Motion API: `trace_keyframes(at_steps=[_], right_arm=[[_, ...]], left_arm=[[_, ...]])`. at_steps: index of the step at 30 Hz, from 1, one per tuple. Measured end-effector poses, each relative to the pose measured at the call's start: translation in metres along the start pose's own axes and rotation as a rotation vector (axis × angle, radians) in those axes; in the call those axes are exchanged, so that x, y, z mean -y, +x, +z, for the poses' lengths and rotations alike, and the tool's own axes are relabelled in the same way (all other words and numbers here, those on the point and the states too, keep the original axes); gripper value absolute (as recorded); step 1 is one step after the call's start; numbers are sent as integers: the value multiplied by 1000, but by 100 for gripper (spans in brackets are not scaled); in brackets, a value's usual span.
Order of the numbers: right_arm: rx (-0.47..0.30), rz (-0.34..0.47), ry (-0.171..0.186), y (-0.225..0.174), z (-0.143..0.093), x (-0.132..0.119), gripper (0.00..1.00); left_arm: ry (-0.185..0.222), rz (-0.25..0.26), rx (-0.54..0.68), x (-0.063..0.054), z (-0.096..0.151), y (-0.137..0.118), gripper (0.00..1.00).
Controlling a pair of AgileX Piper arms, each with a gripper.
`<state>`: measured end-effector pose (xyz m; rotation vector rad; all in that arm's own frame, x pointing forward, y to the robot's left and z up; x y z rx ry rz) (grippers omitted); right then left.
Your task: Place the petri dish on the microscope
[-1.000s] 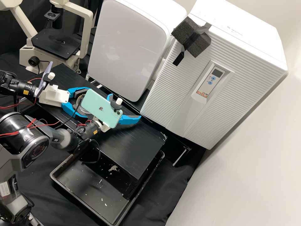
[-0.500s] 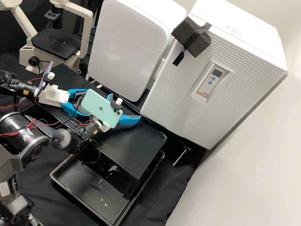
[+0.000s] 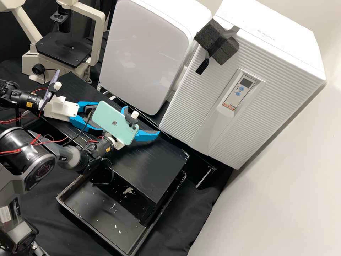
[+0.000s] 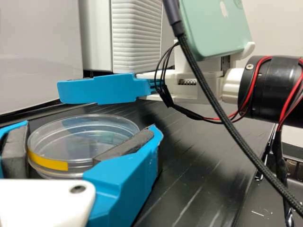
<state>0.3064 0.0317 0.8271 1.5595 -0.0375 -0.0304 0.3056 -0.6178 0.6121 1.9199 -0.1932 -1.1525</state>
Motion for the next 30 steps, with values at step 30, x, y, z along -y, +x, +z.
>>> trace_keyframes(at_steps=[30], right_arm=[[0, 0, 0, 0, 0, 0, 100]], left_arm=[[-1, -29, -31, -7, 21, -69, 0]])
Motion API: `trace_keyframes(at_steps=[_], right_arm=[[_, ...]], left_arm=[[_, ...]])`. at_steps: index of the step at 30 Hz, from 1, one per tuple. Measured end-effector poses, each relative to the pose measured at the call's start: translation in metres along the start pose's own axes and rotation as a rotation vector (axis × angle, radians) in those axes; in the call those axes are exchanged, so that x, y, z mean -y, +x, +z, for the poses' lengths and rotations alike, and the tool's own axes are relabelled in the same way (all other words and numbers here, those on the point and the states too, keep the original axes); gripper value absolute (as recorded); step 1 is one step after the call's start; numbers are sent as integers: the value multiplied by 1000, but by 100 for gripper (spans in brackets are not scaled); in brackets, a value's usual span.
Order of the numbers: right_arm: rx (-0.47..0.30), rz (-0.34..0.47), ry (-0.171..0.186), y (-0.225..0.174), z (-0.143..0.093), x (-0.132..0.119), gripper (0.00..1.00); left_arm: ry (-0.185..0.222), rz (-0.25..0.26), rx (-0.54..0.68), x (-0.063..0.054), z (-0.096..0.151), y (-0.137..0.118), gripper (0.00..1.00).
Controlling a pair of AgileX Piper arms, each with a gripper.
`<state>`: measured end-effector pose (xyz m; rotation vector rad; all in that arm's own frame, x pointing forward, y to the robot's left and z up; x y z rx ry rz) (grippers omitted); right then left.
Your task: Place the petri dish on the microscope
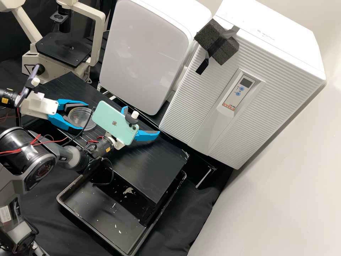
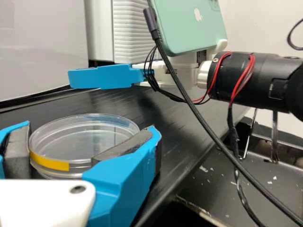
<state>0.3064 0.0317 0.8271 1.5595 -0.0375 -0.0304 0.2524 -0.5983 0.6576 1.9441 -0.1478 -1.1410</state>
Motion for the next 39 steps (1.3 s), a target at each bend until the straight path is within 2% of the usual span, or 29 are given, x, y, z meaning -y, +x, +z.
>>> trace_keyframes(at_steps=[5, 8, 14, 18, 25, 31, 39], right_arm=[[0, 0, 0, 0, 0, 0, 100], [0, 0, 0, 0, 0, 0, 100], [0, 0, 0, 0, 0, 0, 100], [0, 0, 0, 0, 0, 0, 100], [0, 0, 0, 0, 0, 0, 100], [0, 0, 0, 0, 0, 0, 100], [0, 0, 0, 0, 0, 0, 100]], left_arm=[[6, 21, -35, -11, -6, -15, 0], [12, 55, -66, -21, -14, -25, 0], [-17, 116, -168, -37, -43, -42, 0], [-63, 147, -247, -43, -66, -54, 0], [-127, 193, -370, -48, -101, -78, 0], [-177, 262, -448, -54, -126, -100, 0], [-182, 273, -478, -53, -133, -109, 0]])
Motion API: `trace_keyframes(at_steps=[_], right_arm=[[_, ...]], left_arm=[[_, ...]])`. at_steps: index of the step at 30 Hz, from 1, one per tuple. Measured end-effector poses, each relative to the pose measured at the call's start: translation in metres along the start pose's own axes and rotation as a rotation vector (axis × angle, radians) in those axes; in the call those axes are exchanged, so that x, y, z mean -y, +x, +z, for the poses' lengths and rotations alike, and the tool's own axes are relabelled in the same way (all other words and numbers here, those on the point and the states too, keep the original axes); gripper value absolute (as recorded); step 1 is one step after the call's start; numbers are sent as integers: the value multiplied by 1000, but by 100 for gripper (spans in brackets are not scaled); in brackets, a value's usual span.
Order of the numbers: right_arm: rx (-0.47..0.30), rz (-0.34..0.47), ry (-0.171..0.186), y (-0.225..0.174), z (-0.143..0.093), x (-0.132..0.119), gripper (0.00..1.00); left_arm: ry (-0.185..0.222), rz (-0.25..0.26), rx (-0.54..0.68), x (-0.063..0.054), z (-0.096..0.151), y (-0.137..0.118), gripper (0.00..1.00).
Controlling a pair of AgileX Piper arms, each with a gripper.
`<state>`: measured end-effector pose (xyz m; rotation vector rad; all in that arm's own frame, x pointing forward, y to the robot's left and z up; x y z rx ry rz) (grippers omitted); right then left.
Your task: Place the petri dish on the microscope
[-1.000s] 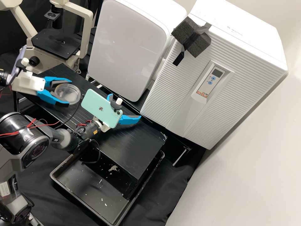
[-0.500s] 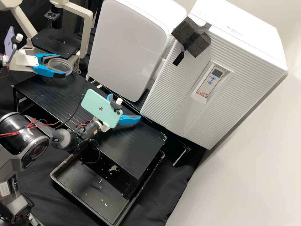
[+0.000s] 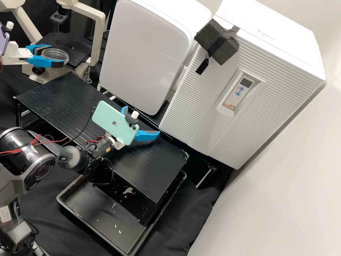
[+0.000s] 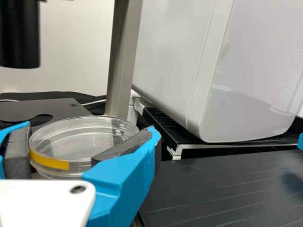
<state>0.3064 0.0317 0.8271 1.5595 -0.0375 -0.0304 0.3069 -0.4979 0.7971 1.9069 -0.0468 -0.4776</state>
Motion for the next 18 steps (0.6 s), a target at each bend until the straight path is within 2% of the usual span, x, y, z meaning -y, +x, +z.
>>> trace_keyframes(at_steps=[5, 8, 13, 18], right_arm=[[0, 0, 0, 0, 0, 0, 100], [0, 0, 0, 0, 0, 0, 100], [0, 0, 0, 0, 0, 0, 100], [0, 0, 0, 0, 0, 0, 100]], left_arm=[[1, -13, -26, 5, -6, 5, 0], [22, -8, -68, 5, -10, 10, 0], [40, 15, -149, -1, -14, 22, 0], [66, 21, -162, -9, -12, 32, 0]])
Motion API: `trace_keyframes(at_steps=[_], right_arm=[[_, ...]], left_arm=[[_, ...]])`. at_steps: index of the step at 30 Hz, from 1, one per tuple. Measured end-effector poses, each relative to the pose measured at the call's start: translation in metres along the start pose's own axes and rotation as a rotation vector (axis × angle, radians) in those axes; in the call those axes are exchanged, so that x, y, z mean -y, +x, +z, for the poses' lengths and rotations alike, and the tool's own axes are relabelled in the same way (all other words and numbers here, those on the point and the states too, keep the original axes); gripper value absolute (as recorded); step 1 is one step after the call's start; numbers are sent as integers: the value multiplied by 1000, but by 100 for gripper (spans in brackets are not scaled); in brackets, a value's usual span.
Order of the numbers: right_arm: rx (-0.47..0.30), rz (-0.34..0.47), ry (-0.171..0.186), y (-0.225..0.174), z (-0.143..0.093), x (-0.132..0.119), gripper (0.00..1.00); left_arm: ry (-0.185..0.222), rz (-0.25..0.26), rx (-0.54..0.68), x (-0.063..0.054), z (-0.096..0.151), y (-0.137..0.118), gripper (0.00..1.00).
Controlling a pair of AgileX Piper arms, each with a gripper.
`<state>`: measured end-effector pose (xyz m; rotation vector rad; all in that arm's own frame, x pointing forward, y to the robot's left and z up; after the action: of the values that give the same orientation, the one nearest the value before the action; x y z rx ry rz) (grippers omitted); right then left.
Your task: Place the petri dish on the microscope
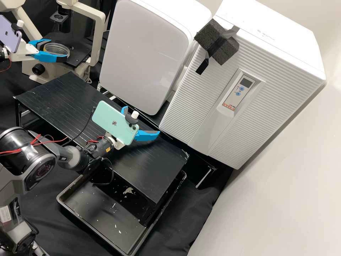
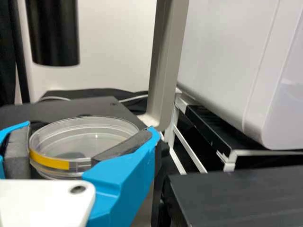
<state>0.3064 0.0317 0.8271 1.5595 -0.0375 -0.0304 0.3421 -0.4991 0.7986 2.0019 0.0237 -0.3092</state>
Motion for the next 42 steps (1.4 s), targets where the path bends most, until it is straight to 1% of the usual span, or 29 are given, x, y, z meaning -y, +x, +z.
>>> trace_keyframes(at_steps=[3, 5, 6, 9, 12, 14, 16, 20, 22, 24, 26, 32, 38, 39, 42], right_arm=[[0, 0, 0, 0, 0, 0, 100], [0, 0, 0, 0, 0, 0, 100], [0, 0, 0, 0, 0, 0, 100], [0, 0, 0, 0, 0, 0, 100], [0, 0, 0, 0, 0, 0, 100], [0, 0, 0, 0, 0, 0, 100], [0, 0, 0, 0, 0, 0, 100], [0, 0, 0, 0, 0, 0, 100], [0, 0, 0, 0, 0, 0, 100], [0, 0, 0, 0, 0, 0, 100], [0, 0, 0, 0, 0, 0, 100], [0, 0, 0, 0, 0, 0, 100], [0, 0, 0, 0, 0, 0, 100], [0, 0, 0, 0, 0, 0, 100], [0, 0, 0, 0, 0, 0, 100]], left_arm=[[4, -6, -9, -3, 3, 7, 0], [15, -7, -18, -5, 3, 12, 0], [10, -18, -27, -4, 2, 14, 0], [9, -28, -40, -9, 2, 18, 0], [8, -17, -42, -14, 3, 23, 0], [6, -15, -47, -15, 1, 28, 0], [-6, -21, -61, -14, -2, 32, 0], [5, -32, -83, -12, -8, 40, 0], [-4, -29, -93, -12, -10, 42, 0], [5, -25, -101, -13, -12, 44, 0], [4, -28, -112, -10, -15, 45, 0], [36, -21, -118, -8, -18, 49, 0], [31, -14, -140, -6, -24, 54, 0], [38, -14, -149, -6, -25, 55, 0], [41, -14, -156, -5, -26, 56, 0]])
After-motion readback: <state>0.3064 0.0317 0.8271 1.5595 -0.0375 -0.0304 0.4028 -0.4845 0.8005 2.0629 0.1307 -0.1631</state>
